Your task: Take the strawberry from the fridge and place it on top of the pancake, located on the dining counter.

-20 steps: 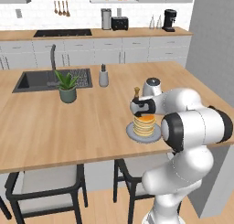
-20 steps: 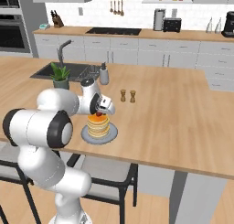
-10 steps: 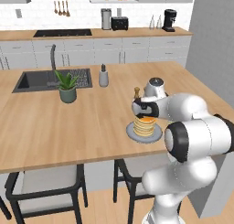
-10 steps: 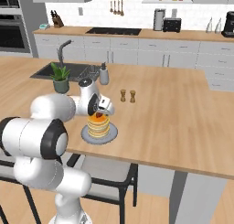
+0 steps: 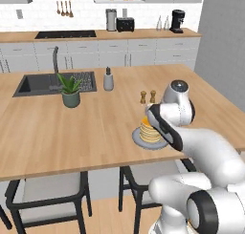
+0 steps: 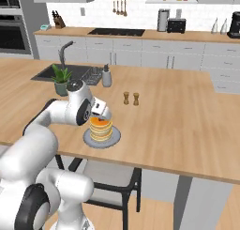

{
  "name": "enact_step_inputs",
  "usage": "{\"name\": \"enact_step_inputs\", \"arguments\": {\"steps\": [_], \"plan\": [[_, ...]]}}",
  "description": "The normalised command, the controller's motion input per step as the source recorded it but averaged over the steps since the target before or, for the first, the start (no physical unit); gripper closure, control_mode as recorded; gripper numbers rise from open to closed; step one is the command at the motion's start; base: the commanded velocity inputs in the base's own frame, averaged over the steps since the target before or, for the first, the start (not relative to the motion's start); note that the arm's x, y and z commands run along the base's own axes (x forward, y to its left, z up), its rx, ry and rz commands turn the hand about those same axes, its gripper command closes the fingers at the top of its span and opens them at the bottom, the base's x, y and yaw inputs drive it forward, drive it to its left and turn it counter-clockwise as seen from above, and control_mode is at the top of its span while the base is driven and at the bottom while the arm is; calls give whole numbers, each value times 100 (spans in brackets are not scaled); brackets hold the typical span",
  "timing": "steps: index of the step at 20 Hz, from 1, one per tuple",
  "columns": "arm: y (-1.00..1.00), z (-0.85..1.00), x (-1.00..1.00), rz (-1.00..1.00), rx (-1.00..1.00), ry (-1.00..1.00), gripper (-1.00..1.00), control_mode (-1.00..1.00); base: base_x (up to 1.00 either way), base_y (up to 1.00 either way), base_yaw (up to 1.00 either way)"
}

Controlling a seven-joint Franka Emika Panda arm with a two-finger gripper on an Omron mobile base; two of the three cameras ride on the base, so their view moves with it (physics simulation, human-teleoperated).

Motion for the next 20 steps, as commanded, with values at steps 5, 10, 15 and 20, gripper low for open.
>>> {"name": "enact_step_inputs", "arguments": {"steps": [5, 10, 15, 20], "plan": [[0, 79, -62, -6, 0, -2, -100, -100, 0, 0, 0], [-7, 100, -46, -8, 0, -2, -100, -100, 0, 0, 0], [-6, 71, -68, -1, 2, -4, -100, -100, 0, 0, 0], [1, -38, -50, 4, -3, 0, -100, -100, 0, 0, 0]]}}
